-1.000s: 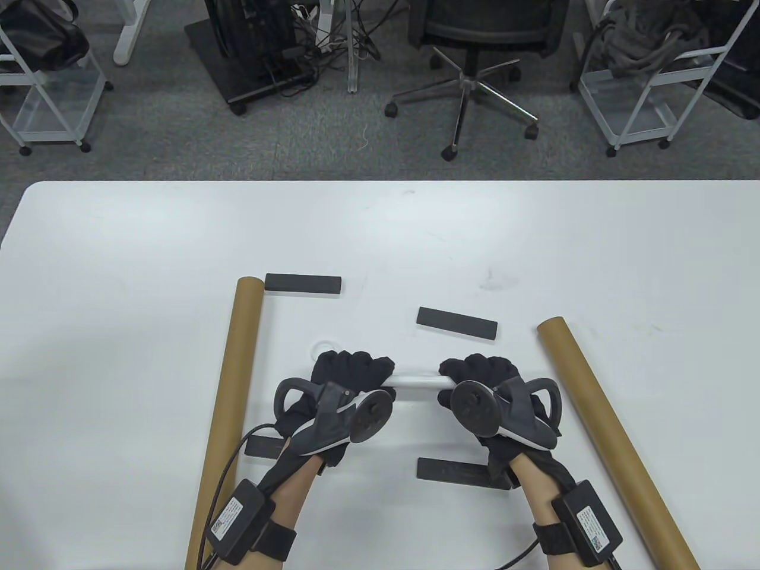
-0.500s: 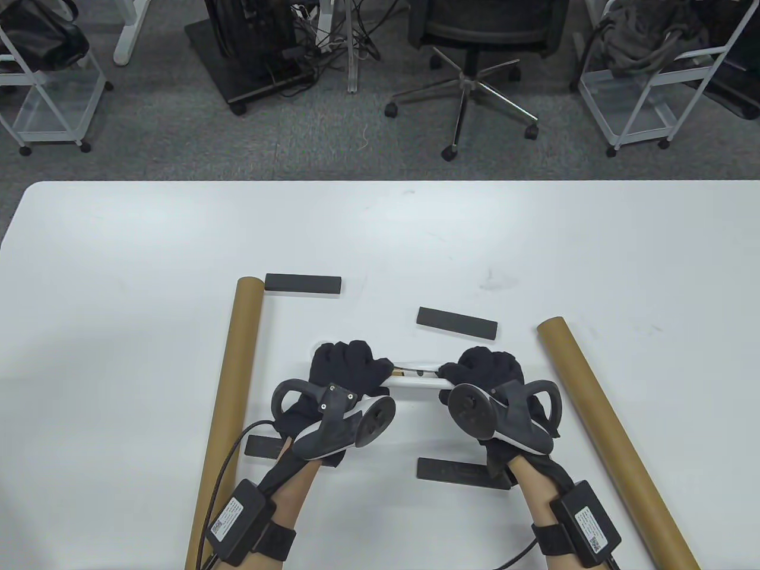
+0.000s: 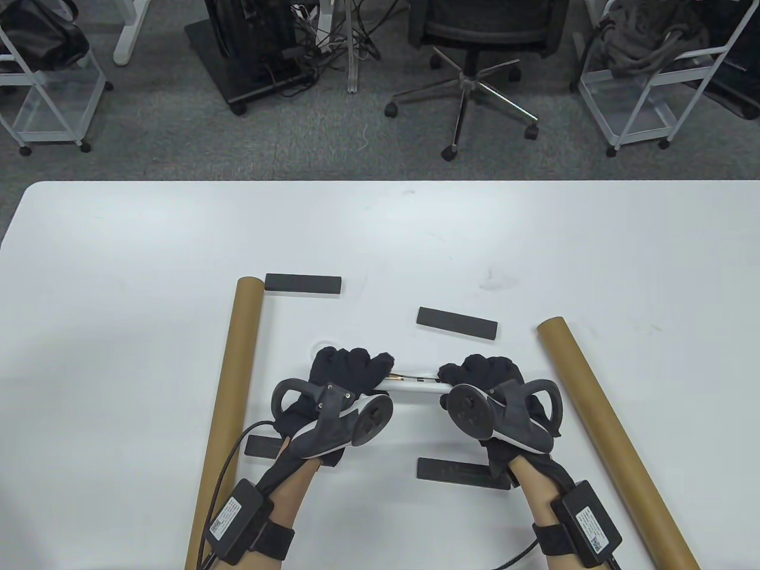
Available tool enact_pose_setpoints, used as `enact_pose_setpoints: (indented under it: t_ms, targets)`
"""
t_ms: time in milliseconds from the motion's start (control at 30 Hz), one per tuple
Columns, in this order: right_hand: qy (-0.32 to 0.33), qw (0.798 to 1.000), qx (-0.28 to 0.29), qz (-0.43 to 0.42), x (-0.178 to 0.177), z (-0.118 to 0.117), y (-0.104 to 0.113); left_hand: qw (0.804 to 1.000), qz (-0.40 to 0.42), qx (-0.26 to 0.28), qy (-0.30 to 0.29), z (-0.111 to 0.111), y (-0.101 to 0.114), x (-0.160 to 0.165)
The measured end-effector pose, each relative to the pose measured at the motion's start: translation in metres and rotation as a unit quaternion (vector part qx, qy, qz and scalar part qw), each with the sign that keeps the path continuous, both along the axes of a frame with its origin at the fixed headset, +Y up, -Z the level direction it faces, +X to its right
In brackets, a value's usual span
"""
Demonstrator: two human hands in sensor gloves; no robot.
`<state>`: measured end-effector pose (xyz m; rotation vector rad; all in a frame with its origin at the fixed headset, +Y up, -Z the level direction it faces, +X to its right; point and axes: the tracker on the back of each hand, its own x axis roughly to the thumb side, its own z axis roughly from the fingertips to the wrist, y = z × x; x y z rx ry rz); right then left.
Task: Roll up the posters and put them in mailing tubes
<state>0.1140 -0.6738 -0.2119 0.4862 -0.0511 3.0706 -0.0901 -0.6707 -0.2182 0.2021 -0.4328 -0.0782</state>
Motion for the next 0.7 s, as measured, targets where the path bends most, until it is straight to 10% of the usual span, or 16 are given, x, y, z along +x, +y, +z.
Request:
enact_pose_setpoints:
  t_ms: [700]
  targets:
    - [0.012,0.999,-0.001,-0.032,0.0032,-0.0012,-0.0009,1.0,0.004,-0.019,0.005,-0.0017,-0.0008,-0.0008]
